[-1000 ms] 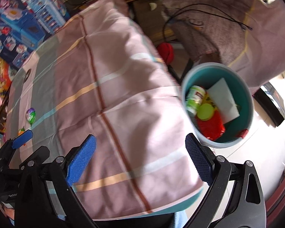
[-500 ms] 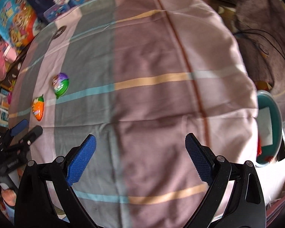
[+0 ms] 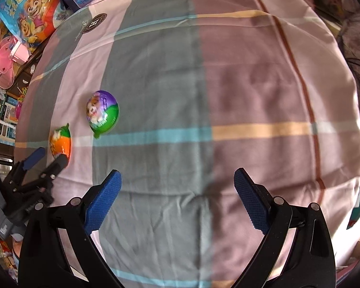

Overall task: Collect trash
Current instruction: 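Grasp the purple egg with right gripper while left gripper grasps the orange egg, then carry the purple and orange eggs over the teal bucket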

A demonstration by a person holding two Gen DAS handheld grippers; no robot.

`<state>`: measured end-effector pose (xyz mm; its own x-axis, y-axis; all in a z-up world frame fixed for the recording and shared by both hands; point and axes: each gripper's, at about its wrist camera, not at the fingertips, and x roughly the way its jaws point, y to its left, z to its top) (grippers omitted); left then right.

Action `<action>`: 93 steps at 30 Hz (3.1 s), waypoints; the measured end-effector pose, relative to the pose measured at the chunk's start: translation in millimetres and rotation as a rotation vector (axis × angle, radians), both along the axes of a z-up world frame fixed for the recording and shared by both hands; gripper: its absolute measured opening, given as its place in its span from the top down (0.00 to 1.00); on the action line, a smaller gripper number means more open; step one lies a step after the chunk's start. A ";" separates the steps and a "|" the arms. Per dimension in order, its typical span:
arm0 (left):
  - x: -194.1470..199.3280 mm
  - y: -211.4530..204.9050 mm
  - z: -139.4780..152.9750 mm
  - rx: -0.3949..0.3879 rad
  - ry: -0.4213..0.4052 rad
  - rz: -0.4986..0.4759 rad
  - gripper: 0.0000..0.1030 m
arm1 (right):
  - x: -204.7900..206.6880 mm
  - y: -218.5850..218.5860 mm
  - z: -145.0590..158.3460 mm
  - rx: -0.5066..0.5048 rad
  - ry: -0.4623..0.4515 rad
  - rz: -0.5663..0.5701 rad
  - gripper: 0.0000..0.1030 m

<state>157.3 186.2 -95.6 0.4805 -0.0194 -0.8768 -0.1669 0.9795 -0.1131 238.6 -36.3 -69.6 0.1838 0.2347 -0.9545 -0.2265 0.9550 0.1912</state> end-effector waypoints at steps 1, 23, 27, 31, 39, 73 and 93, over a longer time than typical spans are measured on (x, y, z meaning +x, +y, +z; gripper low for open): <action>2.6 -0.4 -2.9 -0.001 0.005 -0.004 0.16 | 2.2 2.6 -0.8 0.002 -0.001 0.000 0.12; -27.8 74.3 2.4 -0.101 -0.035 0.038 0.50 | 28.5 129.3 -20.0 -0.079 -0.104 0.239 0.12; -29.4 76.4 3.5 -0.096 -0.029 0.036 0.50 | 23.8 140.4 -26.0 -0.142 -0.157 0.286 0.30; -27.1 70.7 4.8 -0.096 -0.029 0.028 0.50 | 18.5 138.3 -17.2 -0.137 -0.177 0.293 0.51; -22.6 42.5 14.9 -0.076 -0.045 -0.027 0.50 | 15.0 90.2 3.1 -0.077 -0.176 0.205 0.51; 11.1 -268.4 57.1 0.023 -0.089 -0.542 0.50 | -72.0 -261.0 50.7 0.074 -0.273 -0.314 0.51; 6.0 -432.4 59.4 0.083 -0.065 -0.797 0.50 | -128.4 -439.2 34.1 0.160 -0.294 -0.631 0.51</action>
